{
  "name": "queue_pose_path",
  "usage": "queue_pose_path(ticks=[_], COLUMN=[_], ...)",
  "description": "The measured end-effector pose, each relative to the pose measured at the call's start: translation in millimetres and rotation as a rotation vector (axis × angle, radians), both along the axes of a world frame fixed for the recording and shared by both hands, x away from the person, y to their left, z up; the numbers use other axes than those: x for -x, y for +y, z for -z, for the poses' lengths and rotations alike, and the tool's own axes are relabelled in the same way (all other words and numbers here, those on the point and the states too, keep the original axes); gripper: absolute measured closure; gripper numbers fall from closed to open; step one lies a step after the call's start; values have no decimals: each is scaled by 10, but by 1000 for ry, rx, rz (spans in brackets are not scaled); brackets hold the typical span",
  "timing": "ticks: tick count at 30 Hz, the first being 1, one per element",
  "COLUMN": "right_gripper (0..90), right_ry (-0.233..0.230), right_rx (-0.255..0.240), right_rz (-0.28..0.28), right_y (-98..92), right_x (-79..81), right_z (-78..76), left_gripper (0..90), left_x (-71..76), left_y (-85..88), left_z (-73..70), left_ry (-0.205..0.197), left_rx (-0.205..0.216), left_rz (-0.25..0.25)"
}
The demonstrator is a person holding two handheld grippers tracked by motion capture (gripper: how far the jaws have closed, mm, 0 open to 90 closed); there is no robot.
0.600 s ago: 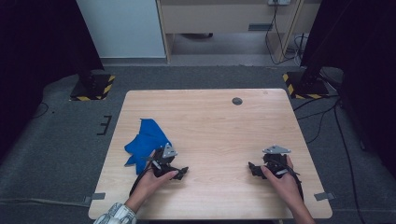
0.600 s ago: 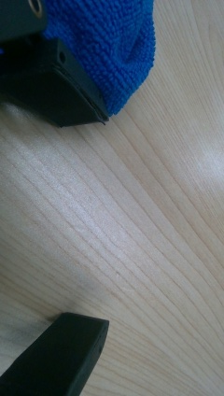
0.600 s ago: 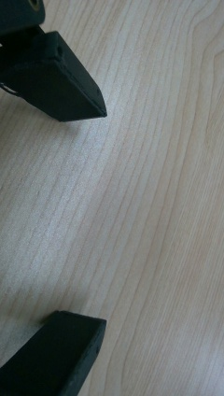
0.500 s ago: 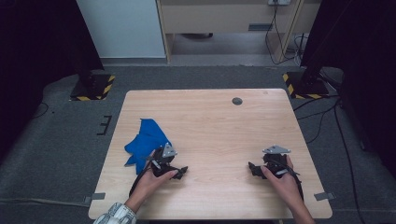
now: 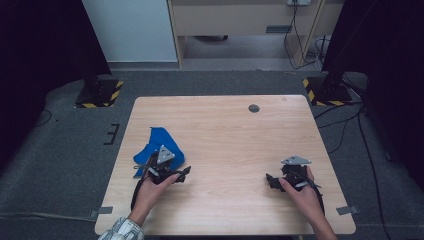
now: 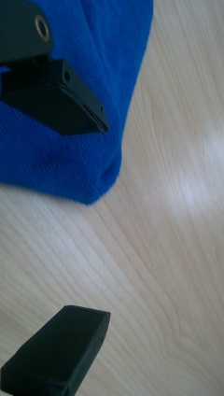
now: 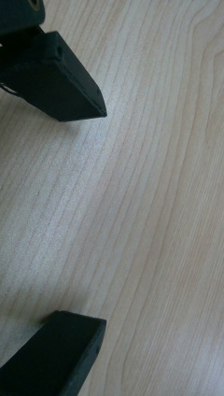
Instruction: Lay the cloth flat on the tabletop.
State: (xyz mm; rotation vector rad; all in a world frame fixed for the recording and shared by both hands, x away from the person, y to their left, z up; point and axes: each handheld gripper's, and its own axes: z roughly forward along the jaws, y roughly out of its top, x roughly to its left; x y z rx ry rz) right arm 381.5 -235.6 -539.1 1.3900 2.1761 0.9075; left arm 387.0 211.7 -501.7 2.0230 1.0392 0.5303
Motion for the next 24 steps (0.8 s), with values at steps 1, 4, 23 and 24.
queue_pose_path(ticks=[1, 4, 23, 24], right_gripper=[20, 20, 20, 20], right_ry=[0, -1, -1, 0], right_rx=[0, 1, 1, 0], right_rz=[0, -1, -1, 0], right_y=[0, -1, -1, 0], right_x=[0, -1, -1, 0], right_z=[0, 0, 0, 0], left_gripper=[79, 87, 103, 104], left_x=[-7, -32, -206, -215], left_y=[36, 159, 553, 552], left_z=[-8, -20, 177, 196], left_ry=[-5, -7, 86, 95], left_rx=[-12, -15, -60, -66], left_rz=[-19, -76, -246, -249])
